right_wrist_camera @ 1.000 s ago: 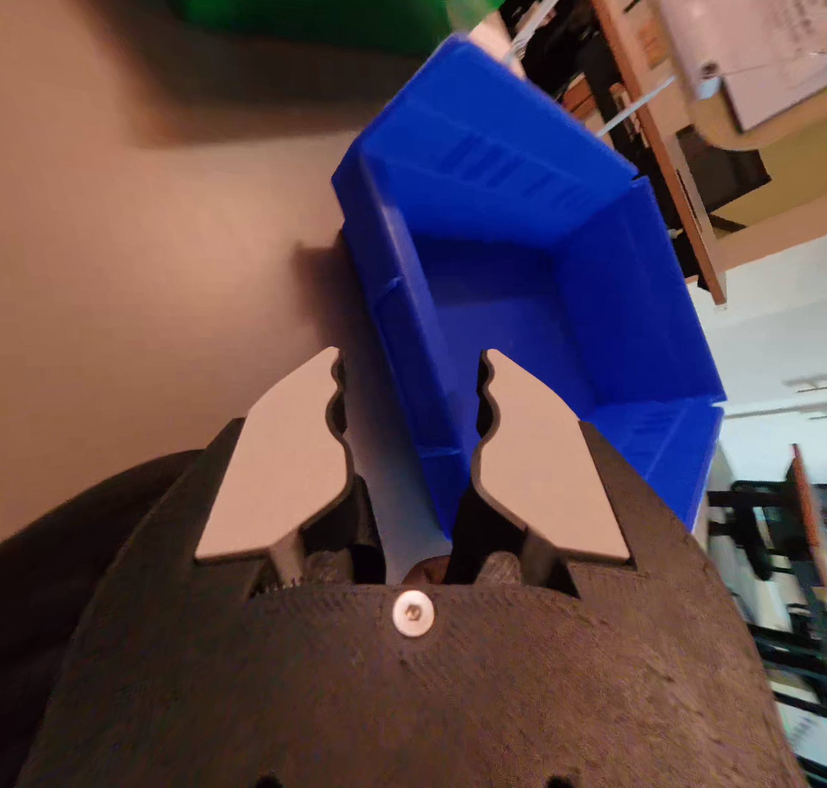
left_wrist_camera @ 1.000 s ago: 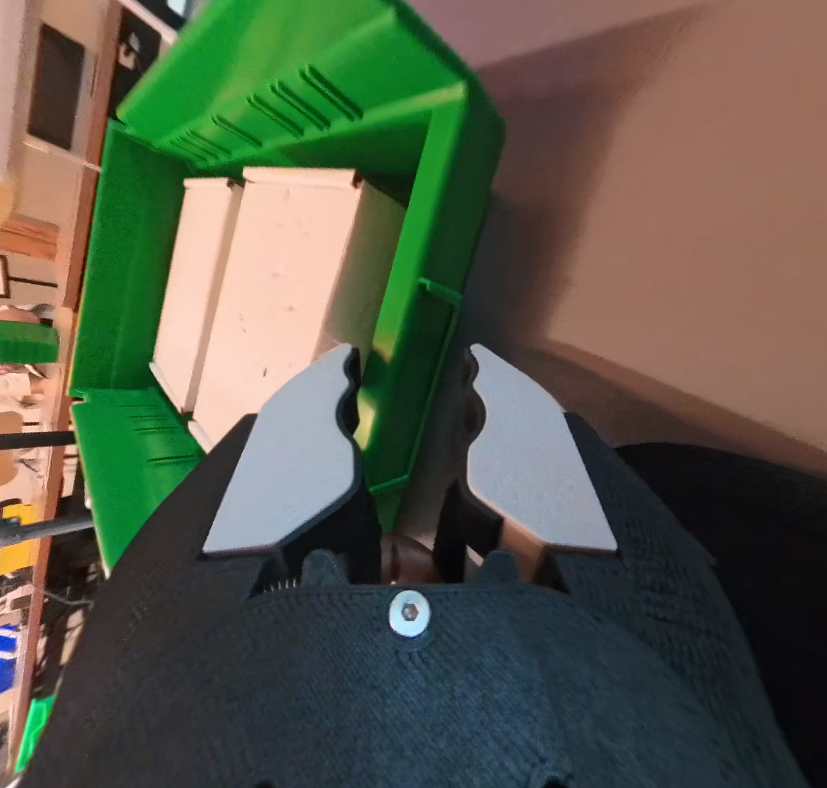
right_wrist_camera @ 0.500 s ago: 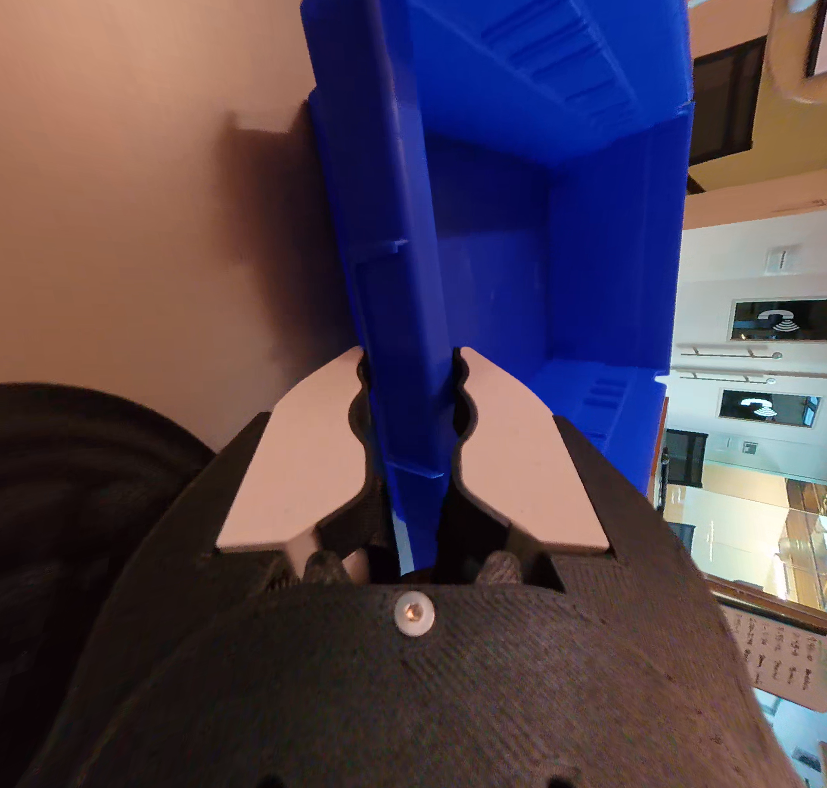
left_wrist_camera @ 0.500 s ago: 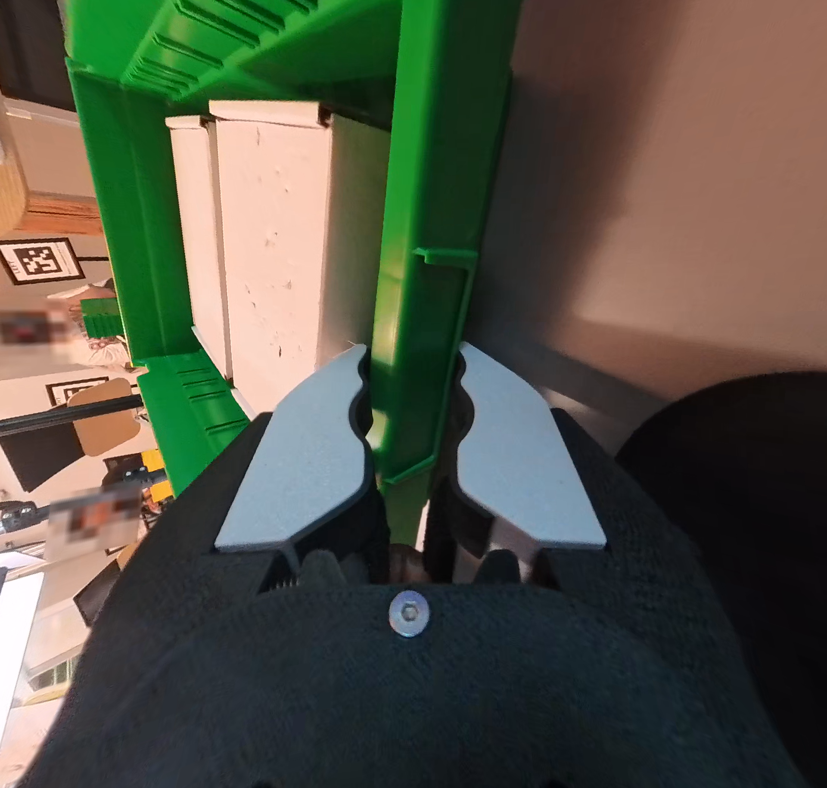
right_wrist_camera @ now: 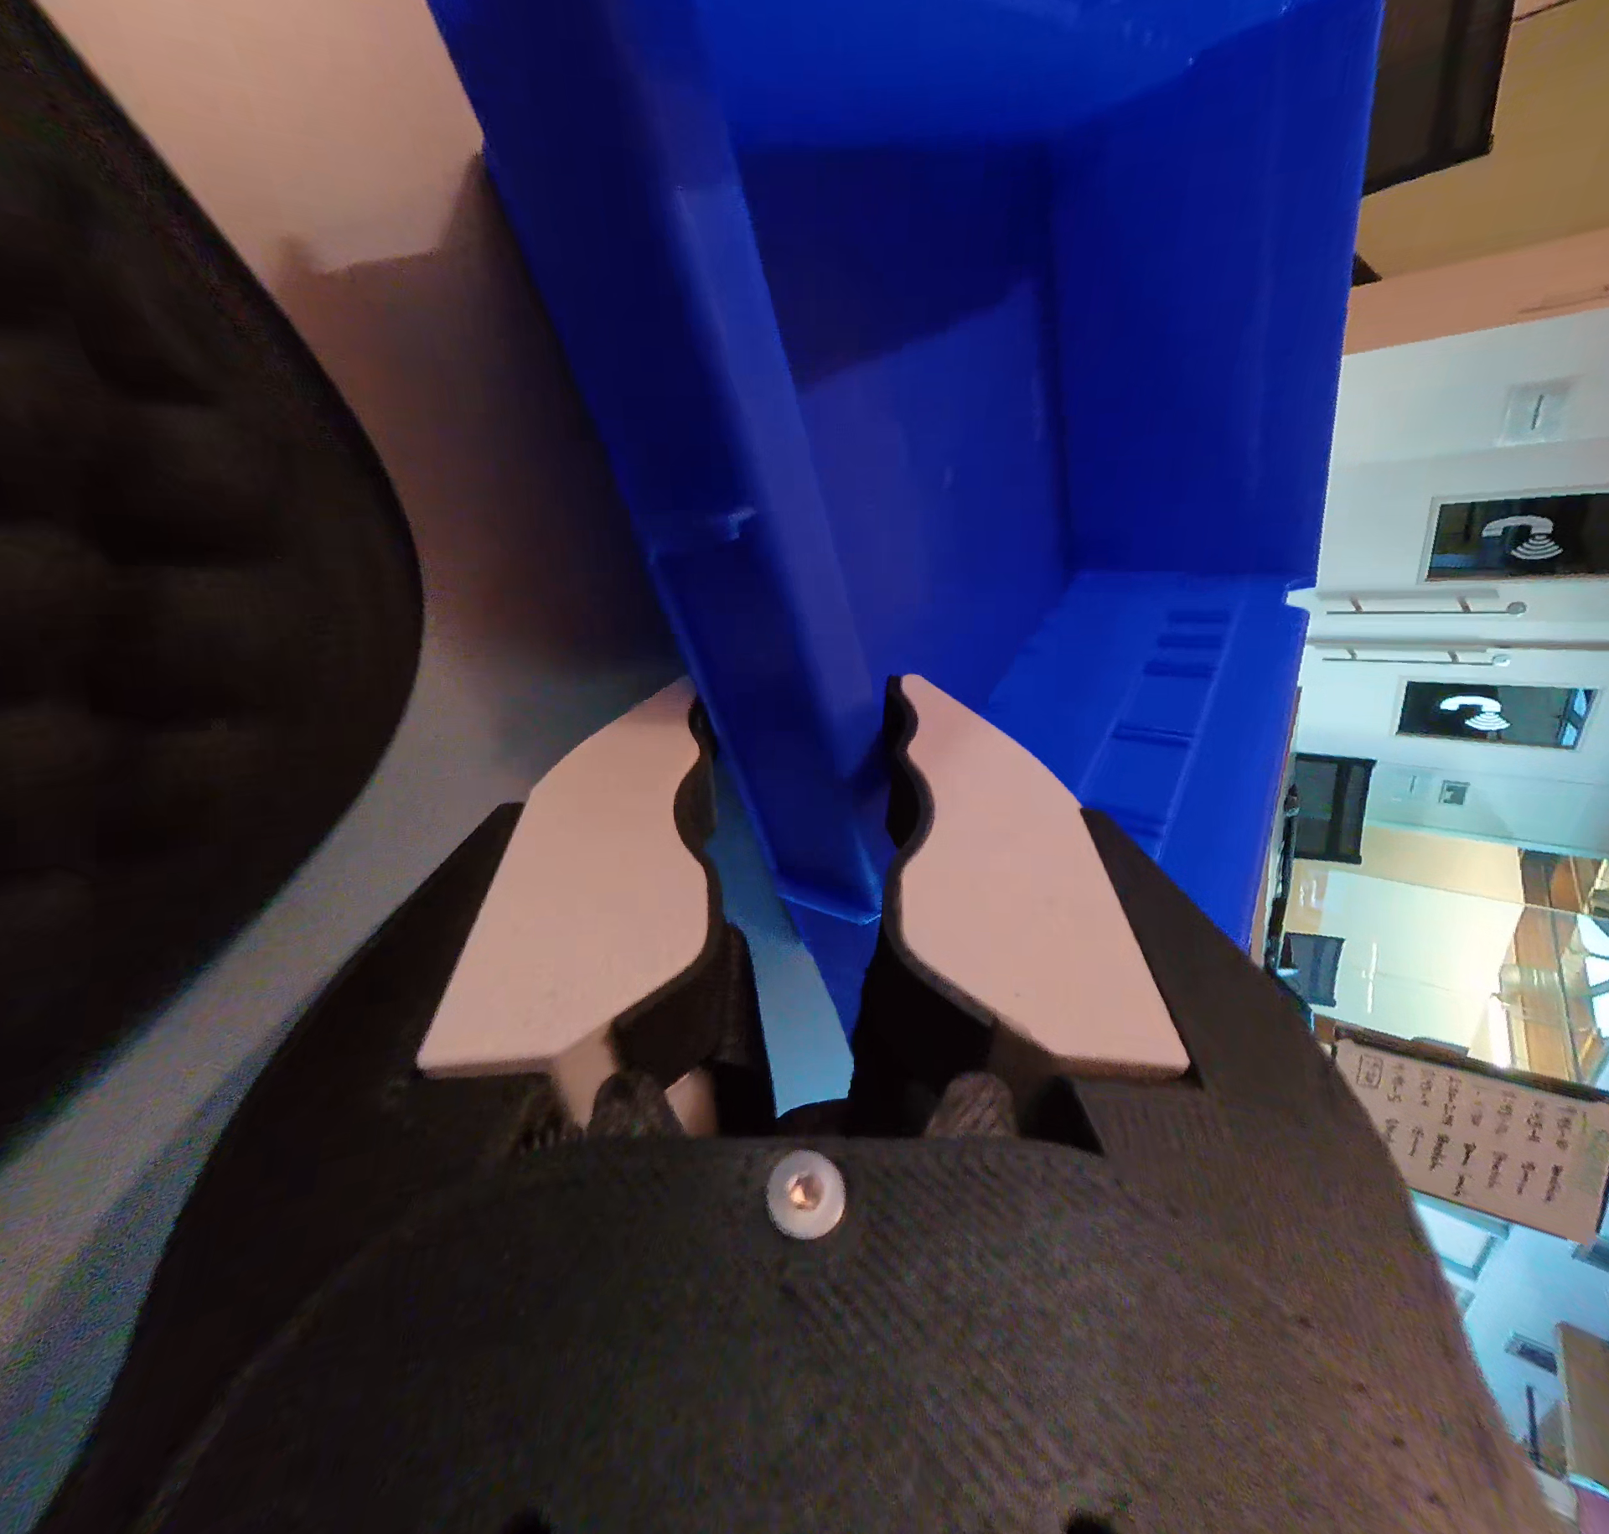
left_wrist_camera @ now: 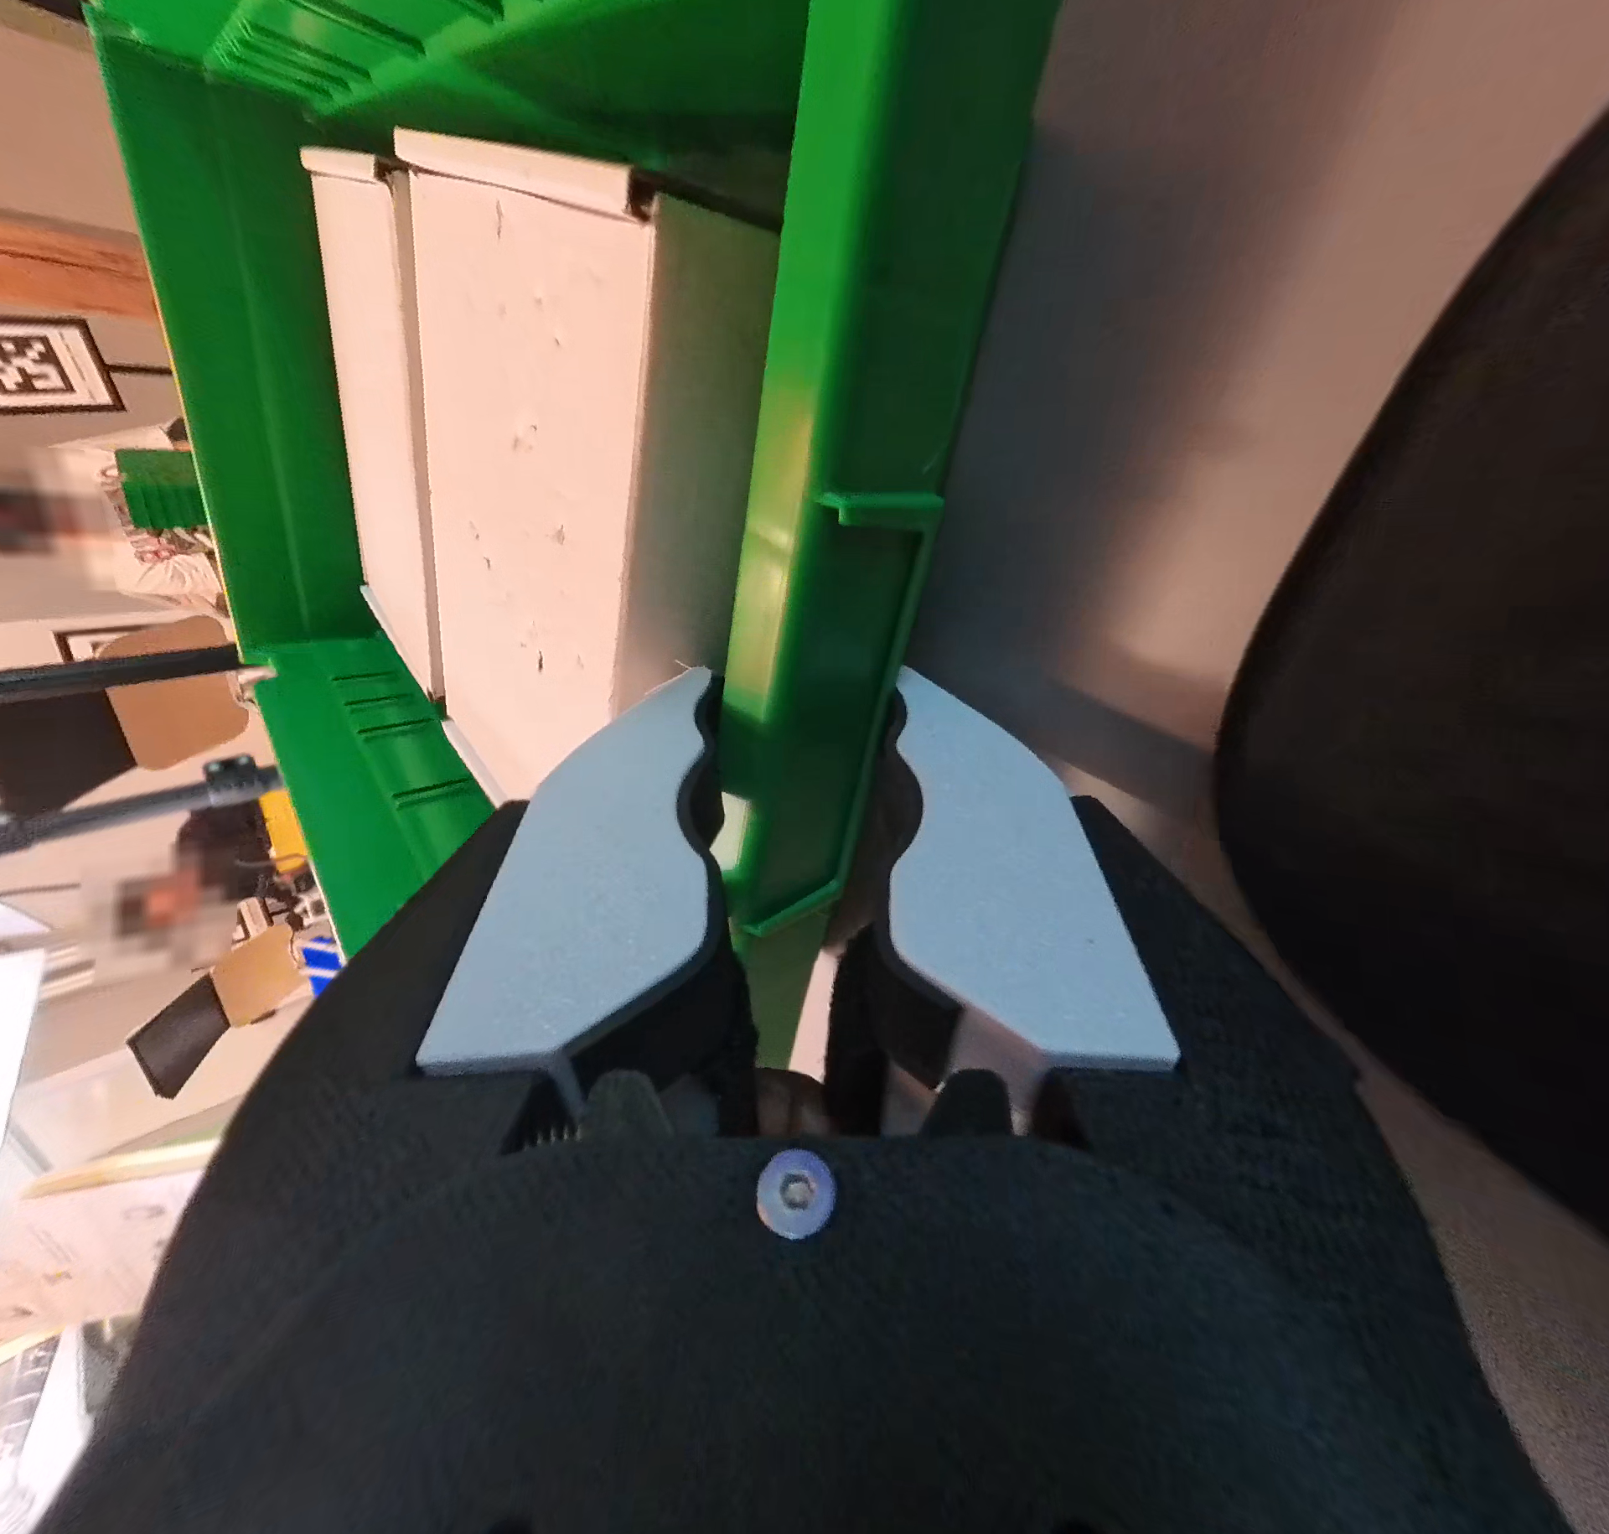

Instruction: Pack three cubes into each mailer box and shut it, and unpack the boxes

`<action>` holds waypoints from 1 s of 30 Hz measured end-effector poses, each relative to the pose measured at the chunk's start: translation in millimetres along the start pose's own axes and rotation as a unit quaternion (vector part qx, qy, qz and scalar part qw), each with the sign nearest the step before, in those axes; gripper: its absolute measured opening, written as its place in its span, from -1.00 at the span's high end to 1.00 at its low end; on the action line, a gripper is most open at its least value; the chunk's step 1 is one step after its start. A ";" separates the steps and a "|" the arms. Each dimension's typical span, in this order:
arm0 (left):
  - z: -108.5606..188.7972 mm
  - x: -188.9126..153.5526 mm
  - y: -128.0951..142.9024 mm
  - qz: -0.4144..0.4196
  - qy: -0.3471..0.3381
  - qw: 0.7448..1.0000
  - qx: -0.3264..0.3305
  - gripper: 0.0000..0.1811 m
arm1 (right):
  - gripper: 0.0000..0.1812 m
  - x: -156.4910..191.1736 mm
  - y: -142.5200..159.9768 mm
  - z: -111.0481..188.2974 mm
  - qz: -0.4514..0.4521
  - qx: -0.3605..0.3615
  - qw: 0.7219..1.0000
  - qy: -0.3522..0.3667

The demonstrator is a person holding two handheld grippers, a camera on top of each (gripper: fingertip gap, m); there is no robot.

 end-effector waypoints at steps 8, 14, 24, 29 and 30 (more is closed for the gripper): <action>37.7 -0.7 65.2 0.007 -0.001 1.000 0.028 0.64 | 0.59 -2.6 43.9 28.1 -0.020 0.034 0.999 0.013; 63.4 -7.4 94.9 0.006 -0.002 0.999 0.038 0.64 | 0.59 0.3 67.9 51.0 -0.025 0.050 0.998 0.017; 93.1 -19.8 118.8 0.020 -0.012 0.999 0.038 0.64 | 0.59 4.7 101.4 83.4 -0.033 0.072 0.997 0.021; 102.0 -24.2 124.4 0.025 -0.016 0.999 0.036 0.64 | 0.59 7.4 111.8 96.0 -0.029 0.071 0.997 0.019; 103.7 -25.0 125.2 0.024 -0.015 0.999 0.036 0.64 | 0.60 8.1 113.2 98.0 -0.029 0.069 0.997 0.017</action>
Point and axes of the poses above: each gripper's, where its closed fingertips meet, z back along the fingers, y out of its underside, x = y × z across the jaws, the point moved 2 cm from there along z, back along the fingers, and after that the axes turned 14 degrees about -x, right-handed, at the moved point
